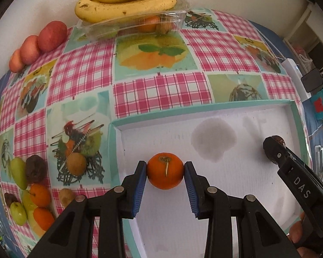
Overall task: Organize fruits
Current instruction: 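Carry the tangerine into the white tray with the left tool while the right tool drops the brown fruit there, then withdraw both open tools from the tray back toward the fruit pile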
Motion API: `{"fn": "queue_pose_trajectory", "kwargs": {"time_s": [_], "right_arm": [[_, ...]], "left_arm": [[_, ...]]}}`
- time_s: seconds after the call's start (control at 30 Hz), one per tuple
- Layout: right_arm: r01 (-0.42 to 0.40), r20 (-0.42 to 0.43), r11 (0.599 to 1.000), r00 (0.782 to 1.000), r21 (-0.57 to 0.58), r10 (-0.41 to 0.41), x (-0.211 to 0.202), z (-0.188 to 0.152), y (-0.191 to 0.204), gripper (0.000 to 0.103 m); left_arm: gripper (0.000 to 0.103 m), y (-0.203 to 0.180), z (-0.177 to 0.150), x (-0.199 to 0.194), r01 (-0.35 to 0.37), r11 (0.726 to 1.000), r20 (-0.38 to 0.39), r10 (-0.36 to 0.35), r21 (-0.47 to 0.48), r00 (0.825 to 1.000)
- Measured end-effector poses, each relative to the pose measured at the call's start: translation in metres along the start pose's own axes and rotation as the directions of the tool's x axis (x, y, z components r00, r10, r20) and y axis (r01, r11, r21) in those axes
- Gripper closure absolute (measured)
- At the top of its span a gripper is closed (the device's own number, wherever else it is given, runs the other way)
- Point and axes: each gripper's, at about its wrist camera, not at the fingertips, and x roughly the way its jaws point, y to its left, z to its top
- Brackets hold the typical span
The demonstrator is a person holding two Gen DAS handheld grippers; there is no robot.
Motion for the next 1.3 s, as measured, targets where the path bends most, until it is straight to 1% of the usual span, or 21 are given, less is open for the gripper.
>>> {"fn": "queue_pose_trajectory", "kwargs": {"time_s": [0.17,0.33,0.37,0.4,0.43,0.47,0.53,0.6,0.67,0.7,0.77,0.83,0.87,0.9,0.97,1.07,1.13,1.2,1.3], "right_arm": [[0.002,0.004,1.0,1.0,0.012,-0.002,0.001,0.002,-0.001,0.057],[0.012,0.008,1.0,1.0,0.013,-0.013,0.0,-0.001,-0.003,0.056],[0.011,0.009,1.0,1.0,0.016,-0.011,-0.001,-0.001,-0.002,0.053],[0.006,0.014,1.0,1.0,0.015,-0.007,-0.004,-0.002,-0.003,0.047],[0.005,0.023,1.0,1.0,0.015,-0.005,-0.006,-0.001,-0.002,0.044],[0.004,0.031,1.0,1.0,0.012,-0.005,-0.01,-0.002,-0.002,0.042],[0.005,0.053,1.0,0.999,0.004,-0.005,-0.02,-0.001,-0.002,0.038],[0.008,0.075,1.0,0.997,-0.003,-0.008,-0.03,-0.002,-0.002,0.03],[0.013,0.095,1.0,0.995,-0.012,-0.012,-0.039,-0.003,-0.001,0.027],[0.015,0.103,1.0,0.995,-0.019,-0.013,-0.044,-0.004,0.0,0.022],[0.007,0.107,1.0,0.994,-0.028,-0.004,-0.051,-0.007,0.001,0.016],[-0.007,0.106,0.999,0.994,-0.031,0.01,-0.056,-0.009,0.003,0.015],[-0.025,0.105,0.999,0.994,-0.032,0.028,-0.059,-0.011,0.004,0.015],[-0.032,0.112,0.999,0.993,-0.034,0.036,-0.062,-0.013,0.004,0.012],[-0.048,0.129,0.998,0.99,-0.048,0.054,-0.07,-0.016,0.008,0.008],[-0.066,0.145,0.995,0.987,-0.072,0.076,-0.078,-0.02,0.015,0.008],[-0.073,0.155,0.994,0.984,-0.084,0.086,-0.082,-0.023,0.021,0.008],[-0.081,0.165,0.992,0.981,-0.097,0.097,-0.085,-0.025,0.025,0.008],[-0.084,0.181,0.989,0.978,-0.118,0.105,-0.088,-0.028,0.033,0.008]], "left_arm": [[0.064,0.003,0.002,0.003,0.003,1.0,-0.015,-0.003,0.005,1.0],[0.061,0.005,-0.009,0.004,0.023,1.0,-0.035,-0.023,-0.006,0.999],[0.057,0.004,-0.011,0.003,0.026,1.0,-0.035,-0.026,-0.009,0.999],[0.05,0.005,-0.014,0.0,0.035,0.999,-0.03,-0.036,-0.019,0.999],[0.046,0.005,-0.017,-0.004,0.042,0.999,-0.022,-0.043,-0.032,0.999],[0.038,0.004,-0.02,-0.007,0.053,0.998,-0.016,-0.054,-0.039,0.998],[0.035,0.002,-0.027,-0.018,0.084,0.995,0.004,-0.084,-0.049,0.996],[0.023,0.002,-0.035,-0.029,0.089,0.994,0.025,-0.087,-0.059,0.996],[0.016,0.004,-0.042,-0.038,0.068,0.995,0.044,-0.065,-0.07,0.997],[0.016,0.007,-0.047,-0.044,0.046,0.996,0.056,-0.042,-0.078,0.998],[0.015,0.016,-0.056,-0.057,0.018,0.995,0.092,-0.009,-0.101,0.996],[0.009,0.022,-0.059,-0.067,-0.011,0.994,0.13,0.025,-0.109,0.991],[0.003,0.025,-0.062,-0.071,-0.026,0.993,0.149,0.043,-0.113,0.988],[0.0,0.028,-0.065,-0.076,-0.044,0.992,0.173,0.065,-0.12,0.983],[0.0,0.04,-0.072,-0.084,-0.077,0.985,0.214,0.109,-0.153,0.971],[0.0,0.06,-0.081,-0.09,-0.094,0.974,0.236,0.143,-0.205,0.961],[0.0,0.072,-0.089,-0.094,-0.111,0.964,0.257,0.174,-0.24,0.951],[0.0,0.084,-0.093,-0.098,-0.128,0.955,0.284,0.206,-0.269,0.937],[0.0,0.096,-0.097,-0.104,-0.135,0.945,0.325,0.234,-0.299,0.916]]}}
